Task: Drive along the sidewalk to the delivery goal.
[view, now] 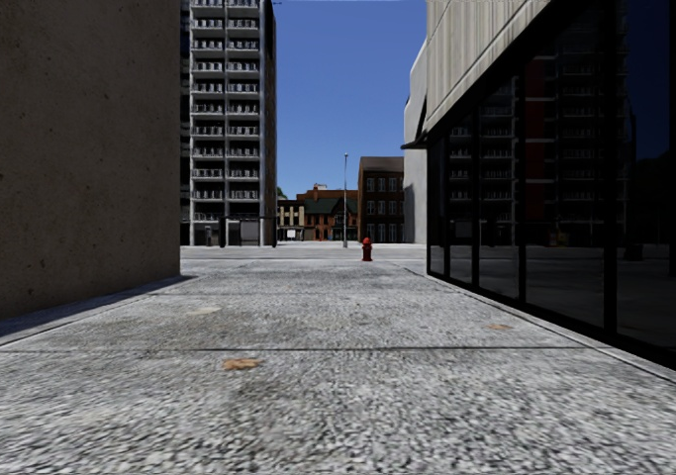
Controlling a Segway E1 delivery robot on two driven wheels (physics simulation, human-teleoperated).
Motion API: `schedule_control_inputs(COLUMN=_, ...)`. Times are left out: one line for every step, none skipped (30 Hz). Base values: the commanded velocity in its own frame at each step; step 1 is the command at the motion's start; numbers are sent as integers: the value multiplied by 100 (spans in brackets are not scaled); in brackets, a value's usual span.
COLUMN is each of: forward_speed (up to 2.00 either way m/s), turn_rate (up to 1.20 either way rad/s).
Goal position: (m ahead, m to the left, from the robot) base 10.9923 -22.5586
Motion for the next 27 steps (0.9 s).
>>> schedule_control_inputs(forward_speed=200, turn_rate=0)
schedule_control_inputs(forward_speed=200, turn_rate=0)
schedule_control_inputs(forward_speed=200, turn_rate=0)
schedule_control_inputs(forward_speed=200, turn_rate=0)
schedule_control_inputs(forward_speed=200, turn_rate=0)
schedule_control_inputs(forward_speed=200, turn_rate=0)
schedule_control_inputs(forward_speed=200, turn_rate=0)
schedule_control_inputs(forward_speed=200, turn_rate=0)
schedule_control_inputs(forward_speed=200, turn_rate=0)
schedule_control_inputs(forward_speed=200, turn_rate=0)
schedule_control_inputs(forward_speed=200, turn_rate=0)
schedule_control_inputs(forward_speed=200, turn_rate=0)
schedule_control_inputs(forward_speed=200, turn_rate=0)
schedule_control_inputs(forward_speed=200, turn_rate=0)
schedule_control_inputs(forward_speed=200, turn_rate=0)
schedule_control_inputs(forward_speed=200, turn_rate=0)
schedule_control_inputs(forward_speed=200, turn_rate=0)
schedule_control_inputs(forward_speed=200, turn_rate=0)
schedule_control_inputs(forward_speed=200, turn_rate=0)
schedule_control_inputs(forward_speed=200, turn_rate=0)
schedule_control_inputs(forward_speed=200, turn_rate=0)
schedule_control_inputs(forward_speed=200, turn_rate=0)
schedule_control_inputs(forward_speed=200, turn_rate=0)
schedule_control_inputs(forward_speed=200, turn_rate=0)
schedule_control_inputs(forward_speed=200, turn_rate=0)
schedule_control_inputs(forward_speed=200, turn_rate=0)
schedule_control_inputs(forward_speed=200, turn_rate=0)
